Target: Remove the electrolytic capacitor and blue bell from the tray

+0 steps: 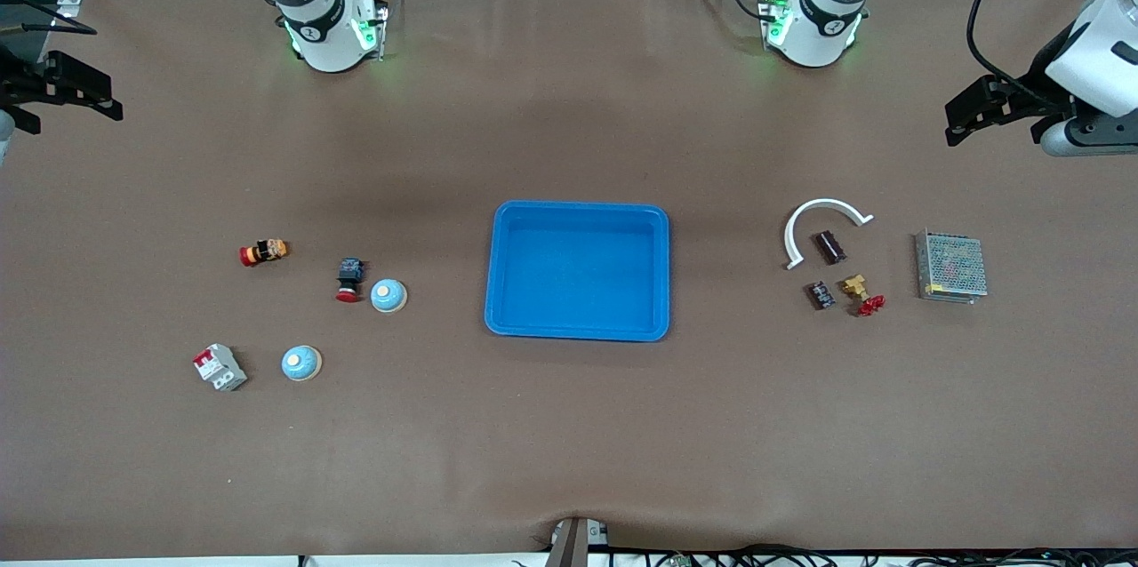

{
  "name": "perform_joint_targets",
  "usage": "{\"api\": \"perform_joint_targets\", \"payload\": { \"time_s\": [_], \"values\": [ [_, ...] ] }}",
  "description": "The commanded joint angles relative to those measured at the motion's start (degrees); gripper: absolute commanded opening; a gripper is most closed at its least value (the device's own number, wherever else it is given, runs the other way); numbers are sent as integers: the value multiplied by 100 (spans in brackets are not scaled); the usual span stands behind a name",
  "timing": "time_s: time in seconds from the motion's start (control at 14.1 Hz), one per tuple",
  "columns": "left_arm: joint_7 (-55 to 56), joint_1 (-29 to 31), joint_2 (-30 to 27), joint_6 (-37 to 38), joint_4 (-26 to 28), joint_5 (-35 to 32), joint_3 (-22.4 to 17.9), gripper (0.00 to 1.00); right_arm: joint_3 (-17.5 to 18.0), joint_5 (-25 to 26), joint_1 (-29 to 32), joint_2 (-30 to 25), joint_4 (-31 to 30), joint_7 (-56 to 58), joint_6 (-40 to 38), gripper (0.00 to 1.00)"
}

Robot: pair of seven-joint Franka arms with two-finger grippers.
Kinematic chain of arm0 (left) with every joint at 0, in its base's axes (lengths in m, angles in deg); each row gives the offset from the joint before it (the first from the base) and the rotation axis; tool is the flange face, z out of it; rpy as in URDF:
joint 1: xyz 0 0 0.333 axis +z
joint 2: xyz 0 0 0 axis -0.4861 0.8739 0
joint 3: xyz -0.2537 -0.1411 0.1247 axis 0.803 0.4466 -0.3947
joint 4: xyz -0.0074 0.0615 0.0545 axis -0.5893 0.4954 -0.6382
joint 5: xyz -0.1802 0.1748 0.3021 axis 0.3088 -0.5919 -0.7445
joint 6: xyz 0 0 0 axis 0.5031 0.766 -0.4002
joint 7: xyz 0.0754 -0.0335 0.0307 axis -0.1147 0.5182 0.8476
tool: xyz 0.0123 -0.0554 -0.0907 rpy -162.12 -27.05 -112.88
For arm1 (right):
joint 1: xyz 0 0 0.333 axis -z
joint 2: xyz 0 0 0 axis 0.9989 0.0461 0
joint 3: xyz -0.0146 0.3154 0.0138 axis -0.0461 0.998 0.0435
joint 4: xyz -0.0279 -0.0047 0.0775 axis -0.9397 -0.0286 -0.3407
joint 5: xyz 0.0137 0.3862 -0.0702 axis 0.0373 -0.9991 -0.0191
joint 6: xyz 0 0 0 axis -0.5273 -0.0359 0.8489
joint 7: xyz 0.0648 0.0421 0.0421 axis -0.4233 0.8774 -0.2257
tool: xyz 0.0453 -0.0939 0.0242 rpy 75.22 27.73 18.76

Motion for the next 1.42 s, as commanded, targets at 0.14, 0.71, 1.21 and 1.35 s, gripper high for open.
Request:
{"api": "perform_joint_targets", "payload": {
  "time_s": [0.14, 0.71, 1.21, 1.35],
  "values": [
    [-76, 47, -86, 3, -13, 65, 21, 100, 79, 135, 28, -297, -334, -109, 90, 100],
    [-23, 38, 28, 12, -163, 30, -14, 100, 79, 135, -16, -350, -396, -127, 134, 100],
    [21, 135, 55, 21, -163, 74, -31, 100, 123, 126, 159, -359, -405, -118, 151, 100],
    [21, 135, 55, 21, -154, 74, -31, 100, 586, 117, 596, -359, -423, -118, 186, 100]
  ]
}}
